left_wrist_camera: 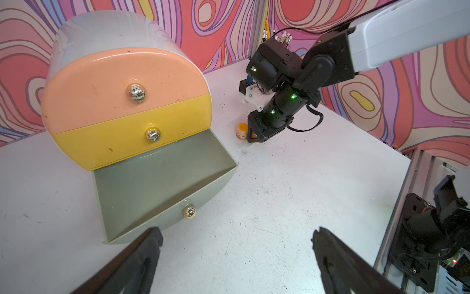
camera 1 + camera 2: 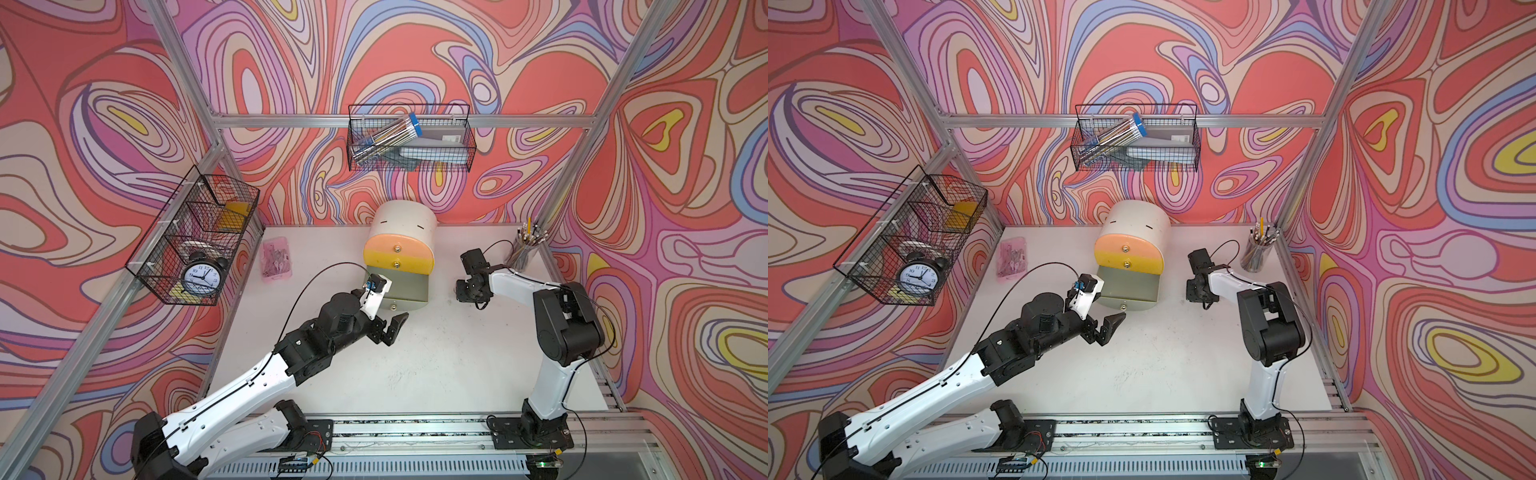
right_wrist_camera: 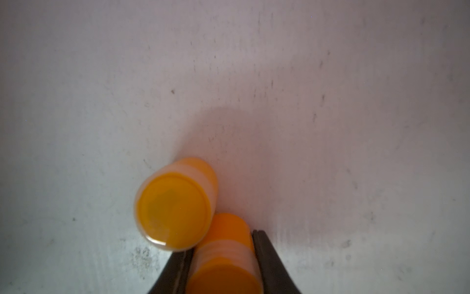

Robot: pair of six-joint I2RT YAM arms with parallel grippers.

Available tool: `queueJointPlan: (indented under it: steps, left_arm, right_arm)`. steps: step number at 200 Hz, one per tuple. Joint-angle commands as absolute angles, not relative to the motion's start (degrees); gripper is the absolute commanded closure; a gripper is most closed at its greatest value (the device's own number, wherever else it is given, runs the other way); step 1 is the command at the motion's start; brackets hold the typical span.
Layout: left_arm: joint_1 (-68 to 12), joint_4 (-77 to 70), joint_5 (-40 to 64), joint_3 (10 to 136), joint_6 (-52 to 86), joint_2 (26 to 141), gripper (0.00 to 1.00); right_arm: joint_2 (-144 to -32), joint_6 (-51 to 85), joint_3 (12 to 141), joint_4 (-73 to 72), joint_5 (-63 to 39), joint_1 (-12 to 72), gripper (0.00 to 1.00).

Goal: Put the paint cans in the drawer according to color
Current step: Pick up the paint can at the center of the board, then place the paint can in the drawer.

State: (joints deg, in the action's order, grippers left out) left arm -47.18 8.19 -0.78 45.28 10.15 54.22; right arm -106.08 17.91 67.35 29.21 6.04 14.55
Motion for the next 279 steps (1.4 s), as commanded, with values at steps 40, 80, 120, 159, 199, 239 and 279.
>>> queueJointPlan:
  steps: [40,80,120,159,199,239,279]
  left_arm:
    - [-47.3,6.0,-11.5,43.4,12.4,52.2,0.01]
    - [-47.4,-1.1,-16.0,38.0,14.1,47.8,0.01]
    - [-47.3,1.2,-16.3,38.3,14.6,48.1,0.01]
    - [-47.3,1.5,-15.6,36.9,15.6,48.1,0.01]
    - [-47.4,1.6,-15.6,36.0,15.4,47.6,0.01]
    - [-47.3,1.0,-14.9,35.8,15.0,47.6,0.01]
    - [-47.3,-0.5,-13.6,35.2,15.4,48.5,0.01]
  right_arm:
    - [-85.0,21.5,67.7,33.9,12.9,25.8,0.77]
    - [-86.6,27.8,70.2,26.3,15.0,41.2,0.76]
    - [-96.4,28.7,71.7,17.7,13.5,43.3,0.73]
    - [-102.0,28.3,74.3,16.9,14.3,43.4,0.61]
    - [-98.6,27.2,73.5,19.1,17.4,43.3,0.38]
    - [-91.0,24.6,69.3,25.6,27.5,39.4,0.31]
    - [-89.9,23.3,61.5,22.5,15.0,22.2,0.31]
